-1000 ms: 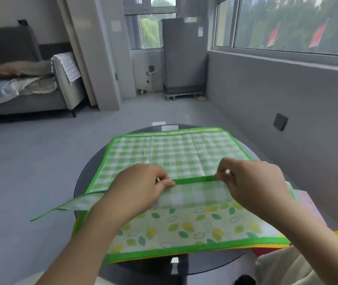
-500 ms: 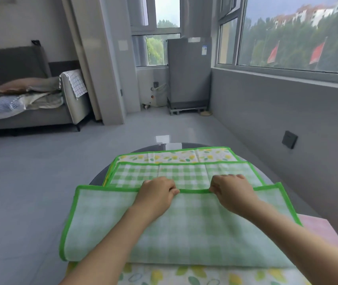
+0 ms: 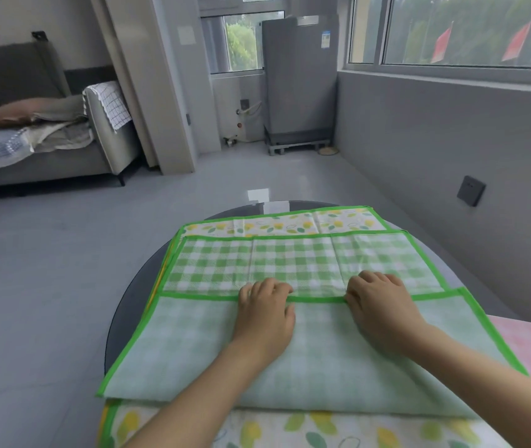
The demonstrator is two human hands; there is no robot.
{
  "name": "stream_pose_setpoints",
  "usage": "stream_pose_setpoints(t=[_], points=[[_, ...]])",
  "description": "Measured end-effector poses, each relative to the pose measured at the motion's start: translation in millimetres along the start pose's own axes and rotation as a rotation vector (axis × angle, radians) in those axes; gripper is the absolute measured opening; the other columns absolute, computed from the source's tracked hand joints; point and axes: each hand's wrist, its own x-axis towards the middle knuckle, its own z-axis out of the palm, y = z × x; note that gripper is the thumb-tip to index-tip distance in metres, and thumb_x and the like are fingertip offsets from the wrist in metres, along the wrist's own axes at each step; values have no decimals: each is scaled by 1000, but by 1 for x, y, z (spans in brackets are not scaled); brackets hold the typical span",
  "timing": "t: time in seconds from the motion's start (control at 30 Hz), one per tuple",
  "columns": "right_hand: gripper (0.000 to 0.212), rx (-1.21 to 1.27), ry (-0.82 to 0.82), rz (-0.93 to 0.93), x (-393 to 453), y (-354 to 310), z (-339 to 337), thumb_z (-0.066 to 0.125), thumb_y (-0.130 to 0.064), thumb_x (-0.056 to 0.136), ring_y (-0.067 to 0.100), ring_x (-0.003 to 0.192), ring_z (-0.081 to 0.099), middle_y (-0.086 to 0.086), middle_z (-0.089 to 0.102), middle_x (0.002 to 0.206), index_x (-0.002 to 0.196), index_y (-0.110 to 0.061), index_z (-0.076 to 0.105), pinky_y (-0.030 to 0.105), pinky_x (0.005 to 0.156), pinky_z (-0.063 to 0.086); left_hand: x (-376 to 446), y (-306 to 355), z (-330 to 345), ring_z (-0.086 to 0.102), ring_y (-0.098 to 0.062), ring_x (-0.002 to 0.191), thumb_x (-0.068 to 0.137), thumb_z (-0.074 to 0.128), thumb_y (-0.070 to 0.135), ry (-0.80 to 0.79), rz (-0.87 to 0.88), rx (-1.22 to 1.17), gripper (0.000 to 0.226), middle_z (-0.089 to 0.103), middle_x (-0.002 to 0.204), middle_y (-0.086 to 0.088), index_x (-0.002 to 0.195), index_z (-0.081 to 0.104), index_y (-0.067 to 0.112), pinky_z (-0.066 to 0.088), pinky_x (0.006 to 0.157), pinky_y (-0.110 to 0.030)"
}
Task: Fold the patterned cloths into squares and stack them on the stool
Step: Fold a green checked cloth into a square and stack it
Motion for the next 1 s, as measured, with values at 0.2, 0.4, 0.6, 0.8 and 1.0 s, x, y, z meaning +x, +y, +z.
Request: stream_pose_setpoints(t=[0.2, 0.4, 0.6, 0.8, 1.0], points=[[18, 9, 43, 22, -1, 1, 7, 50, -30, 93, 26, 90, 56, 0, 60, 89, 90, -17, 63, 32, 83, 33, -34, 24, -4, 2, -16, 147, 78, 10, 57, -306, -88, 1, 77, 10, 160, 1, 149, 25, 30, -6, 119, -37], [12, -68, 61, 43, 0, -1, 11, 65, -26, 85, 28, 72, 57, 1, 61, 74, 78, -17, 64, 35, 71, 39, -50, 17, 0, -23, -18, 144, 65, -8, 68, -334, -53, 79, 90, -17, 159, 1, 150, -3, 39, -19, 115, -41], [12, -67, 123, 24, -11, -16, 11, 72, -22, 76, 27, 77, 62, 1, 66, 81, 87, -18, 68, 37, 79, 41, -51, 15, 4, -23, -20, 144, 69, -11, 66, -321, -36, 128, 84, -19, 158, -1, 148, -9, 39, -19, 115, -42], [95, 139, -162, -40, -57, -51, 12, -22, -66, 77, 12, 144, 18, -10, 20, 152, 146, -25, 27, 23, 113, 0, -50, 15, 7, -19, -21, 145, 67, -16, 64, -319, -35, 165, 86, -16, 159, -2, 148, -8, 40, -15, 116, -43], [83, 82, -306, 13, -66, -18, 1, -17, -68, 71, 7, 144, -12, -14, -7, 156, 147, -40, -3, 29, 116, -11, -49, 15, 6, -17, -27, 145, 86, 1, 60, -332, -66, 249, 67, -15, 159, -1, 149, -8, 39, -10, 116, -49]])
